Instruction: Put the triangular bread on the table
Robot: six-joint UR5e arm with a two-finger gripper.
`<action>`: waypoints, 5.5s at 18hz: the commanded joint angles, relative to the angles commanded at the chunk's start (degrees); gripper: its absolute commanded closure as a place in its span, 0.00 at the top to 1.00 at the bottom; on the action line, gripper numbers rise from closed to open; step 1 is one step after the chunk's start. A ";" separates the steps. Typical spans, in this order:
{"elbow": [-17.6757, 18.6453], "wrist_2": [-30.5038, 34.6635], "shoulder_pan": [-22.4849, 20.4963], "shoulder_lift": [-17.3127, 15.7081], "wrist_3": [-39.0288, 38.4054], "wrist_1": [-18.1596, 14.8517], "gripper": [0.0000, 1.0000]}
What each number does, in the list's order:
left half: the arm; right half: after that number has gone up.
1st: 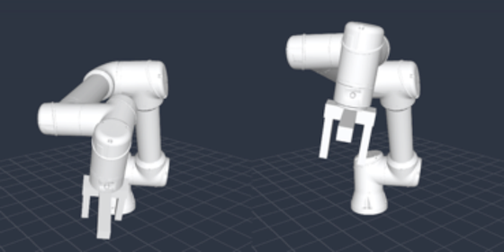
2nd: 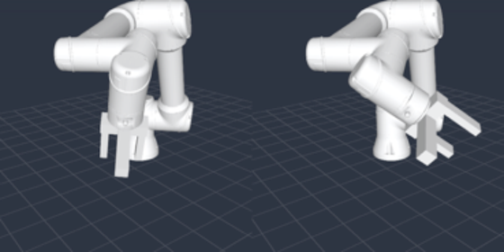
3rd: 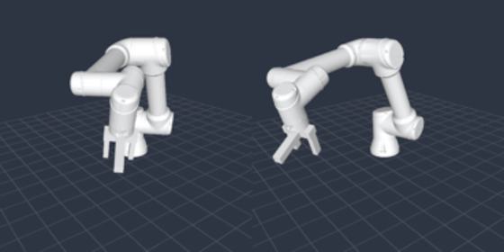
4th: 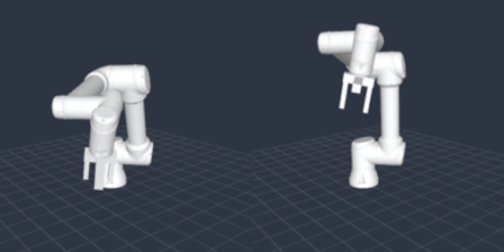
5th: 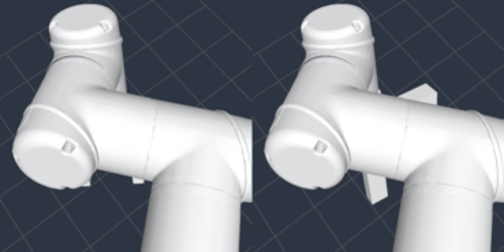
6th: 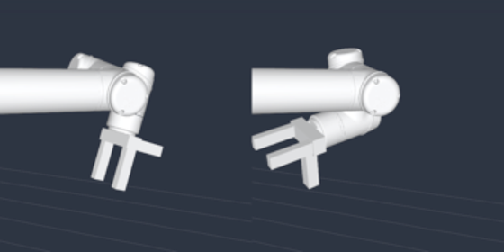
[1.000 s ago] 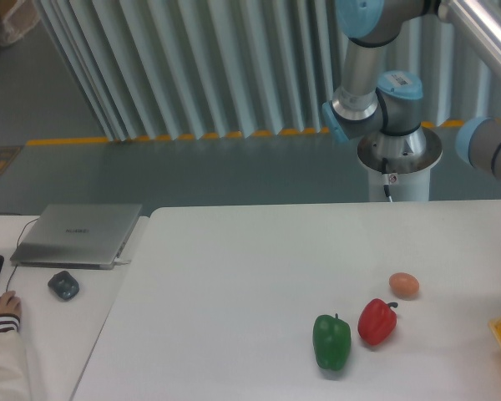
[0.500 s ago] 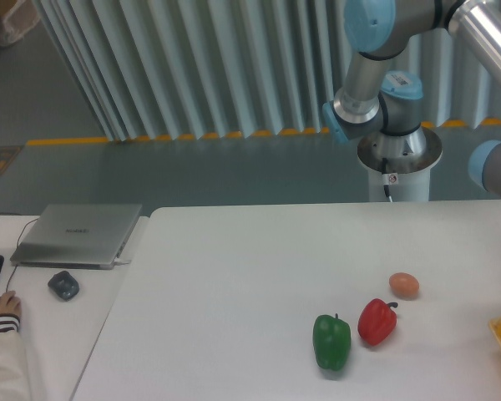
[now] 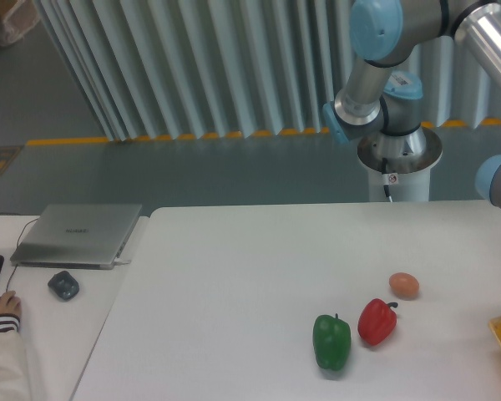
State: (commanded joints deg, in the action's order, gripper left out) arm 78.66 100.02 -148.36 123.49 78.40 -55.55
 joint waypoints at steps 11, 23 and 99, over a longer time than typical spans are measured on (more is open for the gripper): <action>-0.09 -0.17 -1.32 1.05 -5.36 0.09 1.00; -0.26 -0.09 -1.50 1.50 -6.24 0.35 0.81; 3.34 -28.48 4.56 -14.94 -8.00 -29.18 0.24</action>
State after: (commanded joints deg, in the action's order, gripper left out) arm 82.00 71.54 -143.80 108.54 70.40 -84.73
